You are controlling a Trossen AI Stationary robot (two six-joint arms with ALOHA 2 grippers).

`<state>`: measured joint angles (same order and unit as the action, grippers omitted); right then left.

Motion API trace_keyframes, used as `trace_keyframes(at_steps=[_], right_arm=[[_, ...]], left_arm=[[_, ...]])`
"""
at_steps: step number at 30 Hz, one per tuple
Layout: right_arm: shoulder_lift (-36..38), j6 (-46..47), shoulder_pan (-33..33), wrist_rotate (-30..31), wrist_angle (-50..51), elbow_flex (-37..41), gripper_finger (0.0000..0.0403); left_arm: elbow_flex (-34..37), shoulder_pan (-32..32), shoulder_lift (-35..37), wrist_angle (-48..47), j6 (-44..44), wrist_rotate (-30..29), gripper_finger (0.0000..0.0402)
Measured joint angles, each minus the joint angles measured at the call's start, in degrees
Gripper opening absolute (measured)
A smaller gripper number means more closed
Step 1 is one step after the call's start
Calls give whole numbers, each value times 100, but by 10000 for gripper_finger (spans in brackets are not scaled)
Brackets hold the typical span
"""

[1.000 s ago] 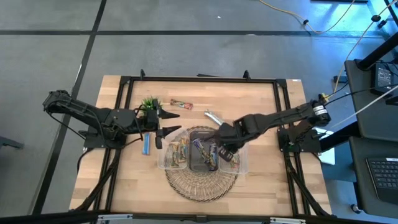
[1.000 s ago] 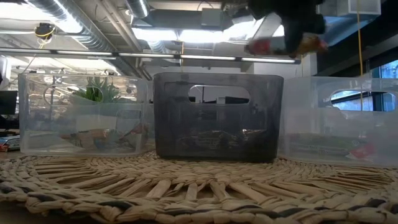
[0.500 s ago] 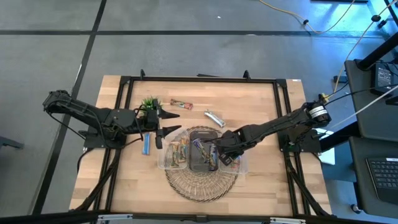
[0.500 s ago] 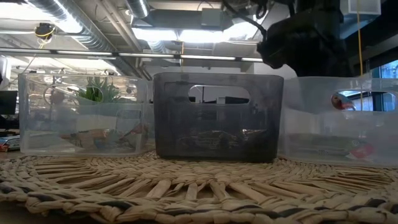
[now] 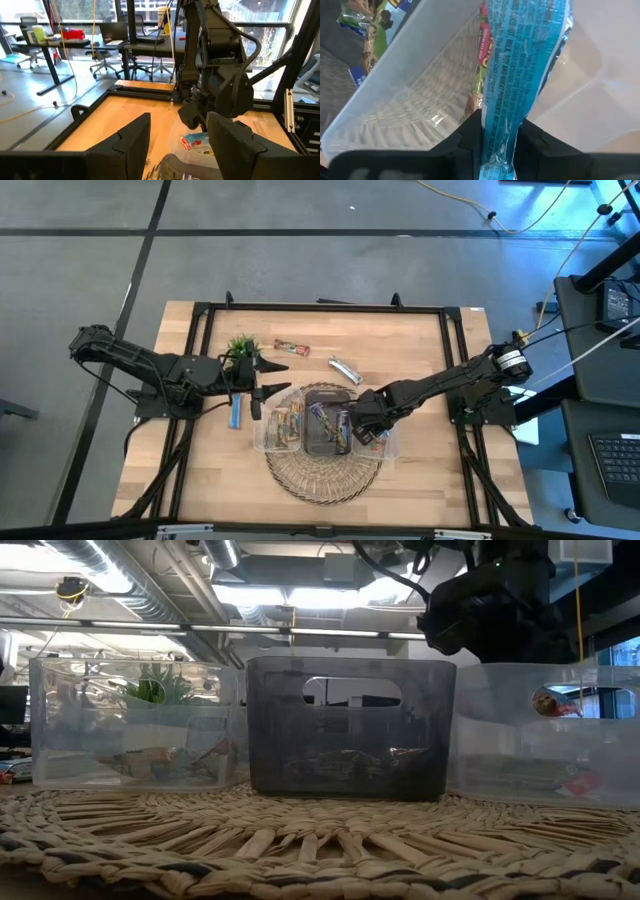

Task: Pick and place Granola Bars by type
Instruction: Put the red granola bar into the right transparent bin

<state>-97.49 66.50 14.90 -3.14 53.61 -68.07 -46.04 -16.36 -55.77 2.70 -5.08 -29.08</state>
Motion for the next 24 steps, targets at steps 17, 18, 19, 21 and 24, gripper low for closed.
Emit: trace_keyframes(at_steps=[17,18,19,21,24], right_arm=[[0,62,-3,-15,4,0,149],[0,59,-4,-15,12,0,155],[0,64,-4,-15,71,-13,160],[38,50,-4,-15,306,-94,167],[258,37,-4,16,627,-250,169]], left_arm=[[2,0,0,-342,-21,0,187],[2,-2,0,-381,-36,0,187],[2,-2,0,-423,-90,0,187],[2,-2,-2,-467,-262,-100,187],[2,31,-2,-569,-367,-519,187]])
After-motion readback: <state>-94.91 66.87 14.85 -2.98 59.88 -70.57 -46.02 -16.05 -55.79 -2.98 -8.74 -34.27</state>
